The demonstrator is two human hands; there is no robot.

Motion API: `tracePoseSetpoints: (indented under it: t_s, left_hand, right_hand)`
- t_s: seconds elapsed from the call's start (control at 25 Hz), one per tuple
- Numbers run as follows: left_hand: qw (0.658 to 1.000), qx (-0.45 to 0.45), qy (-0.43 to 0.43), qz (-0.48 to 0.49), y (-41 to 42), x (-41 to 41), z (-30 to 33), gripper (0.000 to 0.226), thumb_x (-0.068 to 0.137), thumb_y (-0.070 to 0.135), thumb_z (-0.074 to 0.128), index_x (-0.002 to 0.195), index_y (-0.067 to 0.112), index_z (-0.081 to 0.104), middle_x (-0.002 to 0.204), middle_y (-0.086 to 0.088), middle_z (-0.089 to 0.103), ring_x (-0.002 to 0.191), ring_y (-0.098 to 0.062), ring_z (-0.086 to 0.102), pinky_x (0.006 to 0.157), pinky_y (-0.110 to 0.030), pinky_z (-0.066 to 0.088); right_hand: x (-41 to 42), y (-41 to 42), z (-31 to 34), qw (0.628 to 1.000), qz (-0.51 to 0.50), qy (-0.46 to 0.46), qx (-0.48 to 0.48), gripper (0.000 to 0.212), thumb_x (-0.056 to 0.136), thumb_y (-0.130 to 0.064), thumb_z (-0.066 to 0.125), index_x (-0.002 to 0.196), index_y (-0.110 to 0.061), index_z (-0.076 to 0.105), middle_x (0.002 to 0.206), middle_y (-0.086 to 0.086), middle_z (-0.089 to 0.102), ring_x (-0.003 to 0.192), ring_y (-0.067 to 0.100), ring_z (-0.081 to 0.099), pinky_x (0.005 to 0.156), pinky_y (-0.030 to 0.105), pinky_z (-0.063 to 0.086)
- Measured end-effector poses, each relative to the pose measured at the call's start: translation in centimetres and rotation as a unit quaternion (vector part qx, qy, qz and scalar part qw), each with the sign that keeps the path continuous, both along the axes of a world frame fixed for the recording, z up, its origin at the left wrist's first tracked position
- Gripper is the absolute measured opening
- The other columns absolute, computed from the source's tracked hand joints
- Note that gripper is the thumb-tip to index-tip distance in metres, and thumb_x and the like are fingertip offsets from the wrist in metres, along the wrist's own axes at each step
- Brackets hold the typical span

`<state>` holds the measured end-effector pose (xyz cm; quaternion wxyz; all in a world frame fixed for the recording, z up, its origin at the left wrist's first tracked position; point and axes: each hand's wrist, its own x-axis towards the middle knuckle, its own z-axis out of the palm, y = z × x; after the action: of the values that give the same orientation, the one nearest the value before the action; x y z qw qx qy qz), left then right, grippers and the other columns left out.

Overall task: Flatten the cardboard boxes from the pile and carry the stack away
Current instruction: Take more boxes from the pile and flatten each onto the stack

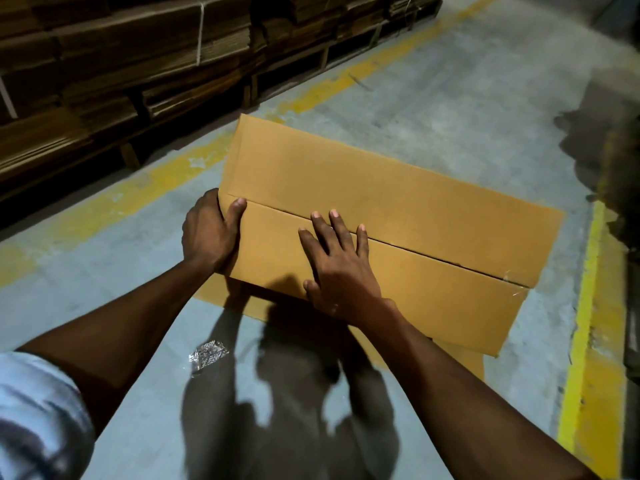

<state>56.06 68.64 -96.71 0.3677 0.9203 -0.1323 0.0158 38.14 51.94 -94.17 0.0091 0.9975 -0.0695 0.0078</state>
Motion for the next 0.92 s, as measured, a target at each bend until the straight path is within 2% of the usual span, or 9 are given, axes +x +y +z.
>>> tracePoseSetpoints:
  t_s: [0.16, 0.24, 0.28, 0.36, 0.44, 0.56, 0.68, 0.84, 0.92]
  left_hand:
    - [0.992, 0.036, 0.101, 0.067, -0.3, -0.3, 0.6, 0.077, 0.095, 0.065, 0.044, 0.146, 0.007, 0.033, 0.137, -0.025, 0.052, 0.125, -0.047, 0.045, 0.095, -0.055, 0.039]
    - [0.989, 0.095, -0.007, 0.114, -1.0, -1.8, 2.0, 0.071, 0.096, 0.052, 0.053, 0.148, 0.011, 0.027, 0.147, -0.022, 0.037, 0.13, -0.045, 0.036, 0.102, -0.059, 0.032]
    - [0.989, 0.089, -0.105, 0.063, -1.6, -2.9, 2.8, 0.06, 0.097, 0.04, 0.055, 0.146, 0.013, 0.031, 0.147, -0.021, 0.036, 0.128, -0.045, 0.037, 0.102, -0.058, 0.032]
    - [0.958, 0.042, -0.232, -0.162, -3.8, -5.5, 3.8, 0.045, 0.098, 0.022, 0.054, 0.141, 0.013, 0.043, 0.142, -0.018, 0.042, 0.122, -0.041, 0.043, 0.101, -0.052, 0.036]
    - [0.925, 0.068, -0.217, -0.305, -6.1, -7.9, 3.3, 0.048, 0.097, 0.025, 0.052, 0.144, 0.017, 0.044, 0.145, -0.01, 0.041, 0.126, -0.033, 0.041, 0.102, -0.048, 0.037]
    - [0.928, 0.168, -0.21, -0.258, -7.9, -9.1, 2.8, 0.052, 0.097, 0.044, 0.048, 0.144, 0.024, 0.041, 0.148, -0.003, 0.036, 0.128, -0.029, 0.036, 0.095, -0.048, 0.034]
    - [0.922, 0.192, -0.25, -0.224, -9.0, -10.0, 3.3, 0.063, 0.09, 0.037, 0.058, 0.146, 0.016, 0.037, 0.151, -0.01, 0.033, 0.131, -0.033, 0.034, 0.097, -0.05, 0.031]
    - [0.831, 0.219, -0.278, -0.429, -14.8, -14.7, 3.3, 0.078, 0.094, 0.047, 0.052, 0.158, 0.018, 0.019, 0.166, -0.011, 0.014, 0.152, -0.034, 0.011, 0.116, -0.06, 0.014]
    - [0.819, 0.273, -0.24, -0.443, -16.4, -15.7, 2.5, 0.086, 0.094, 0.063, 0.043, 0.16, 0.024, 0.004, 0.168, -0.007, -0.008, 0.153, -0.034, -0.011, 0.113, -0.069, -0.004]
  right_hand:
    - [0.2, -0.3, 0.5, 0.999, 0.012, 0.012, 0.031, 0.091, 0.083, -0.034, 0.067, 0.158, -0.022, 0.017, 0.169, 0.004, -0.004, 0.154, 0.027, -0.016, 0.119, 0.064, -0.002]
    - [0.1, -0.4, 0.5, 0.999, 0.016, 0.012, 0.047, 0.087, 0.086, -0.03, 0.064, 0.159, -0.022, 0.018, 0.169, 0.002, -0.006, 0.154, 0.025, -0.017, 0.12, 0.062, -0.004]
    - [0.0, -0.5, 0.6, 0.999, 0.016, 0.002, 0.052, 0.085, 0.086, -0.027, 0.063, 0.158, -0.021, 0.019, 0.169, 0.002, -0.004, 0.154, 0.025, -0.015, 0.121, 0.061, -0.005]
    - [-0.2, -0.6, 0.7, 0.996, 0.009, -0.028, 0.082, 0.08, 0.085, -0.017, 0.061, 0.156, -0.016, 0.027, 0.168, 0.005, 0.008, 0.155, 0.026, -0.004, 0.122, 0.057, -0.002]
    - [-0.7, -1.1, 0.9, 0.991, 0.002, -0.06, 0.121, 0.07, 0.084, -0.008, 0.061, 0.15, -0.01, 0.038, 0.161, 0.011, 0.026, 0.152, 0.03, 0.016, 0.124, 0.053, 0.01]
    - [-4.2, -4.5, 1.2, 0.994, -0.045, -0.101, 0.01, 0.066, 0.079, -0.015, 0.068, 0.141, -0.011, 0.048, 0.145, 0.011, 0.045, 0.131, 0.032, 0.042, 0.109, 0.047, 0.033]
    - [-8.8, -8.0, 2.3, 0.979, -0.157, -0.119, -0.06, 0.06, 0.083, -0.035, 0.065, 0.139, -0.023, 0.046, 0.134, 0.004, 0.047, 0.117, 0.028, 0.044, 0.102, 0.047, 0.033]
    - [-10.8, -10.4, 2.5, 0.974, -0.187, -0.112, -0.059, 0.043, 0.092, -0.04, 0.056, 0.132, -0.024, 0.05, 0.126, 0.006, 0.048, 0.111, 0.03, 0.047, 0.097, 0.047, 0.035]
    - [-12.0, -11.8, 2.3, 0.962, -0.228, -0.127, -0.079, 0.037, 0.093, -0.032, 0.053, 0.129, -0.024, 0.053, 0.124, 0.006, 0.051, 0.109, 0.032, 0.048, 0.093, 0.049, 0.036]
